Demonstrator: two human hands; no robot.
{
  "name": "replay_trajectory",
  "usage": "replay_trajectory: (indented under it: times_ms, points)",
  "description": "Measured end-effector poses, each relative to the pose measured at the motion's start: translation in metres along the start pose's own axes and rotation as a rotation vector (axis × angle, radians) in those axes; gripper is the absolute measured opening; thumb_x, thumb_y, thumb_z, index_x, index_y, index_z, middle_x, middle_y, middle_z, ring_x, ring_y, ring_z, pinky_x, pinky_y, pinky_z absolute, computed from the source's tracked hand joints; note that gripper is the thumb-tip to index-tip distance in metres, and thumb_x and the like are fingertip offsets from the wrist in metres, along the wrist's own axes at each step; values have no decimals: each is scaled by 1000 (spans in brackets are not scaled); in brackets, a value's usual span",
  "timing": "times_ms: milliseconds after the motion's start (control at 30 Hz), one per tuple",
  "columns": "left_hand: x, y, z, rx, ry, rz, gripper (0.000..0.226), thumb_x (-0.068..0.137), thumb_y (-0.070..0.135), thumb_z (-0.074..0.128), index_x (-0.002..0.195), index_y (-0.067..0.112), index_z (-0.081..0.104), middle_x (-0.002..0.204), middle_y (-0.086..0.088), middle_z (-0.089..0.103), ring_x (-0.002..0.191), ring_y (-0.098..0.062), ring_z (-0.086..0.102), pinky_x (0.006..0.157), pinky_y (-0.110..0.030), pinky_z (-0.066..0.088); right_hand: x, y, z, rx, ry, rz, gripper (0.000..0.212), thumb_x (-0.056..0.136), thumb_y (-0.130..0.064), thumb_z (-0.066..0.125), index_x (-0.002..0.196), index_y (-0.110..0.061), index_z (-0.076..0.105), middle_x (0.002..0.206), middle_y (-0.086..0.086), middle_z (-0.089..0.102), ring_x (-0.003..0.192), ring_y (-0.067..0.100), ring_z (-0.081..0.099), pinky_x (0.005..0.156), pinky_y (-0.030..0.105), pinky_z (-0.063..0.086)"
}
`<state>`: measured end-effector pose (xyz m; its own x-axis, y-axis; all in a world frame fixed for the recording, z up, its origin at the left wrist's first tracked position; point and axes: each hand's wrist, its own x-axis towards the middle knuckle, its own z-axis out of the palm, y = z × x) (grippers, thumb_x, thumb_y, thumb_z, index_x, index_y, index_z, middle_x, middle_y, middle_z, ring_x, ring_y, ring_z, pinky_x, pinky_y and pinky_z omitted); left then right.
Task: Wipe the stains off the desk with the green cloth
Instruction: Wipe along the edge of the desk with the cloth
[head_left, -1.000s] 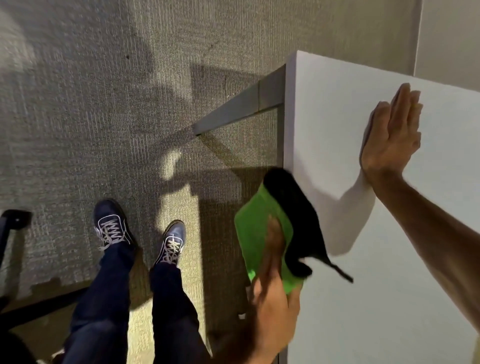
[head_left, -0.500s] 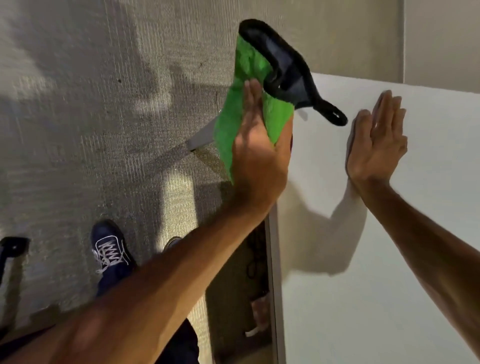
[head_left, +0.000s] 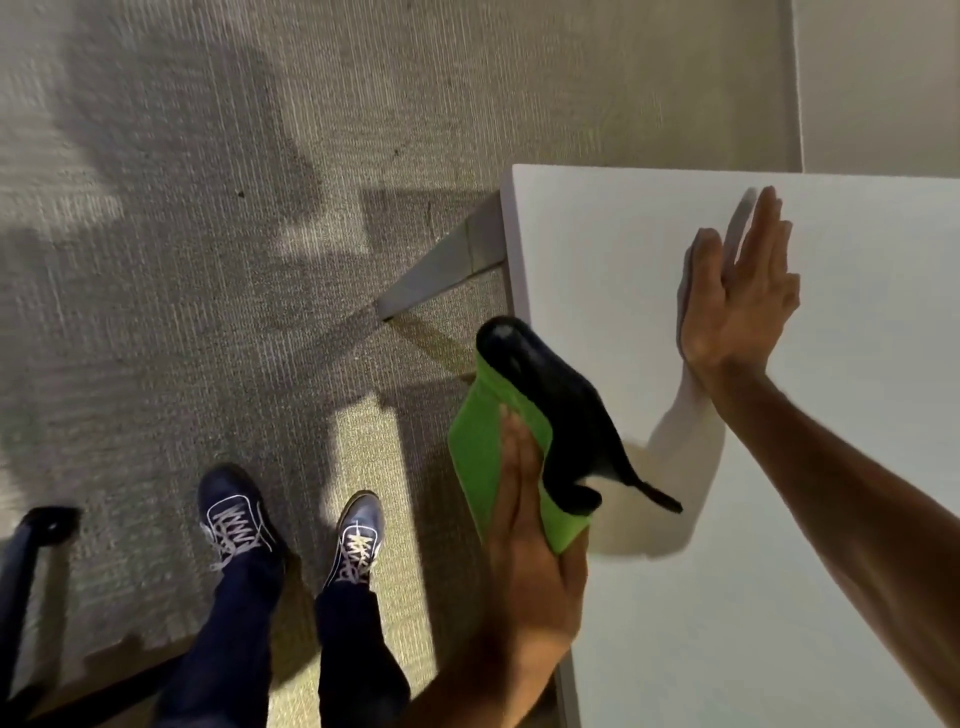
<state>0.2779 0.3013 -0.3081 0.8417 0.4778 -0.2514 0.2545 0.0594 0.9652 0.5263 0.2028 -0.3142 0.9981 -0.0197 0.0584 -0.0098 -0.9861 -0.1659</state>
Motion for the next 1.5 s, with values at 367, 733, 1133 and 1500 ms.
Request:
replay_trajectory:
  times_ms: [367, 733, 1133, 1500]
  points:
    - [177, 34, -17, 126, 73, 54, 54, 101, 35, 50, 138, -4, 48, 133, -25, 59, 125, -32, 57, 103, -44, 47, -2, 1, -2, 40, -4, 18, 73, 105, -59, 23, 165, -20, 12, 174, 0, 13, 162, 21, 8, 131, 54, 7]
    - [195, 36, -51, 162, -30, 136, 42, 99, 45, 51, 72, 14, 54, 55, 8, 49, 47, -6, 52, 48, -17, 38, -4, -4, -7, 21, -59, 47, 77, 101, -60, 20, 166, -19, 10, 175, -1, 9, 163, 19, 5, 132, 53, 3]
    - [308, 79, -75, 67, -5, -10, 30, 91, 46, 57, 66, 60, 64, 58, 36, 61, 57, 18, 58, 53, 2, 37, 0, -13, -8, 16, 7, -8, 68, 106, -41, 25, 164, -6, 17, 174, 14, 11, 162, 30, 6, 127, 66, 4]
    - [380, 74, -39, -50, -395, -116, 35, 95, 35, 58, 68, 53, 70, 64, 31, 66, 64, 15, 60, 62, -7, 47, 7, -16, -11, -75, 14, 498, 69, 105, -44, 21, 165, -12, 11, 175, 6, 6, 163, 23, 0, 131, 55, -5]
